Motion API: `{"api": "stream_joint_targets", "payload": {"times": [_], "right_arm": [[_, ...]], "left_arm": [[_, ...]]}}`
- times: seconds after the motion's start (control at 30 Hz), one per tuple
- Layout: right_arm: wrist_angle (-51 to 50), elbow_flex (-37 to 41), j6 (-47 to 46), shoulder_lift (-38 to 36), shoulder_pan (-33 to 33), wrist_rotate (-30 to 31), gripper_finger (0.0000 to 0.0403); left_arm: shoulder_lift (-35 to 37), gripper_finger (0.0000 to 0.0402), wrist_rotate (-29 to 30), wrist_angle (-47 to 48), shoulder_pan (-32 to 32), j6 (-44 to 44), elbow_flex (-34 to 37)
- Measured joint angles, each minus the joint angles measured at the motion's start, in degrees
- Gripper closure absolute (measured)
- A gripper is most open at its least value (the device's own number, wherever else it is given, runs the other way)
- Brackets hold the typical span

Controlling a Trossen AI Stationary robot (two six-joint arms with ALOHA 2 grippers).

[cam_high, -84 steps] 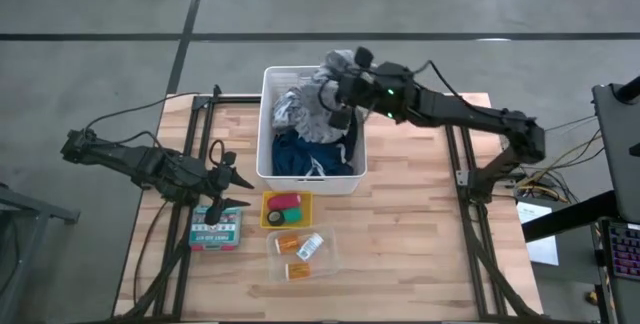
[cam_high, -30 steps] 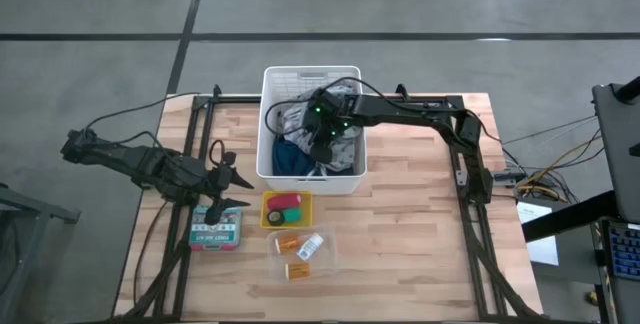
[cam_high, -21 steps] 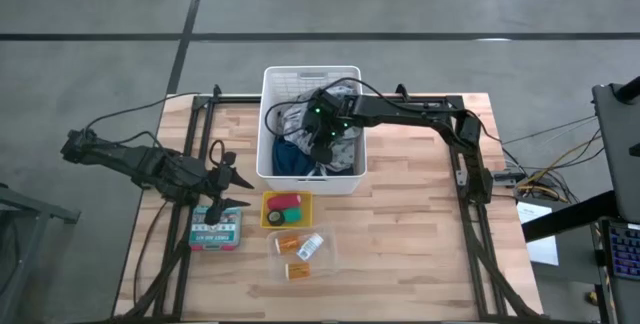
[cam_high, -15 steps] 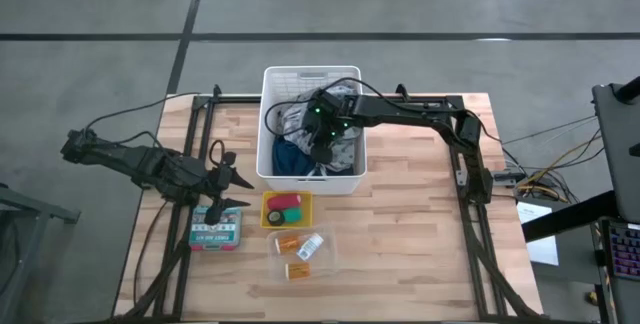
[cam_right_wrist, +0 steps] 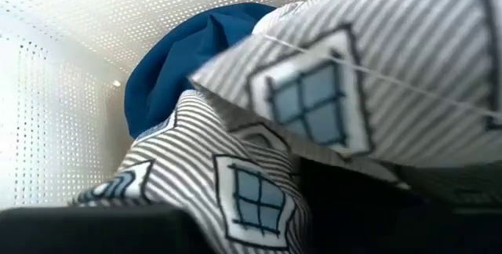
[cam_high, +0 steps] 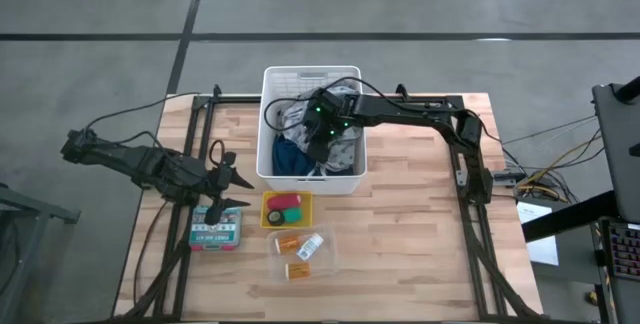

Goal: Pick & Place Medicine items
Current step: Put the gray lapover patient gown into the white laundry bin

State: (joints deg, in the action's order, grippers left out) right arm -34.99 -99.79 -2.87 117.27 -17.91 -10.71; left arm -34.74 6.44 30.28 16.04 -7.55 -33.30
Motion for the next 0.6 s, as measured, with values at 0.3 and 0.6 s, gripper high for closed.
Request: {"api": "stream_joint_targets", "payload": {"times": [0.3, 0.6], "right_arm": [[-0.24, 0.0, 0.2, 0.0, 0.02, -1.39, 0.0149], [-0.35, 0.0, 4.21, 0.0, 0.11, -1.36, 0.0079]], "left_arm": [[0.0, 0.0176, 0.0, 0.0, 0.01, 0.0, -0.01], [0.0, 0.0176, 0.0, 0.0, 0.01, 0.0, 0.0]]}}
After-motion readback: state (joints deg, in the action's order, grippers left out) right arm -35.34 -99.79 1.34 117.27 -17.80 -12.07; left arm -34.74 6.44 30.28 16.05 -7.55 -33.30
